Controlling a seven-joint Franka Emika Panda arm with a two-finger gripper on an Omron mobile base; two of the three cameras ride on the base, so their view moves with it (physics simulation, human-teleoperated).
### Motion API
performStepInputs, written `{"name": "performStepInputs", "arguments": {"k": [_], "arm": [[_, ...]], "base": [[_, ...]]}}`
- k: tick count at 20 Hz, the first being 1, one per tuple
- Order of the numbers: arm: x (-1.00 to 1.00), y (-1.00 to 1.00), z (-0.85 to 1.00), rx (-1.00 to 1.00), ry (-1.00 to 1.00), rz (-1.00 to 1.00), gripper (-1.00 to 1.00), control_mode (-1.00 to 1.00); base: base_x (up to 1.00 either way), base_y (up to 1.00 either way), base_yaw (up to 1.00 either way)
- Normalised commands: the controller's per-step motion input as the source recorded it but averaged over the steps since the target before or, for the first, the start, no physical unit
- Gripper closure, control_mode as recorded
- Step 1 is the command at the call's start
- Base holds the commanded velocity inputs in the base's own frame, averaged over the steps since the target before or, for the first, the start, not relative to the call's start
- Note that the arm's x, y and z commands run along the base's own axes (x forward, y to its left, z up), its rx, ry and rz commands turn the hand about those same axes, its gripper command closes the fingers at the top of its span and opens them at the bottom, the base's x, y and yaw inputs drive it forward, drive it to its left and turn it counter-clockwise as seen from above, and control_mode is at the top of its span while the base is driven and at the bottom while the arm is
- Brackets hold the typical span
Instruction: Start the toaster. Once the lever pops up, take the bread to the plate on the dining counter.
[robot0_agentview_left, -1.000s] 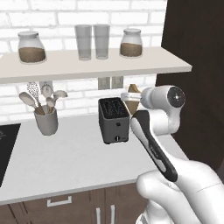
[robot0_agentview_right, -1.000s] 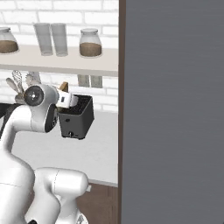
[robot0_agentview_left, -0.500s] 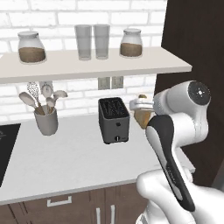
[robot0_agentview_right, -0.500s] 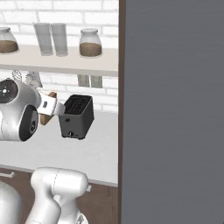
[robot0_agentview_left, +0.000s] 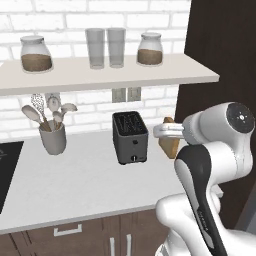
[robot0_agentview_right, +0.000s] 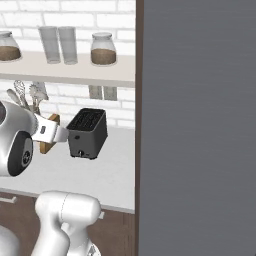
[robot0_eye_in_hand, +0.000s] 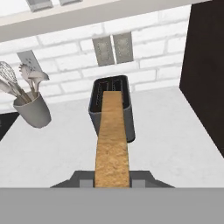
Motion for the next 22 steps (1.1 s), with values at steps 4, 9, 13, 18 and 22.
{"name": "performStepInputs", "arguments": {"k": [4, 9, 13, 18, 22], "arm": [[0.00, 0.00, 0.00, 0.00, 0.00, 0.00, 1.00, -1.00], [0.00, 0.00, 0.00, 0.00, 0.00, 0.00, 1.00, -1.00], [0.00, 0.00, 0.00, 0.00, 0.00, 0.00, 1.00, 1.00], [0.00, 0.00, 0.00, 0.00, 0.00, 0.00, 1.00, 1.00], [0.00, 0.00, 0.00, 0.00, 0.00, 0.00, 1.00, 1.00]], "base": [[0.00, 0.00, 0.00], [0.00, 0.00, 0.00], [-0.82, 0.00, 0.01], [-0.63, 0.01, 0.12], [-0.21, 0.00, 0.69]]}}
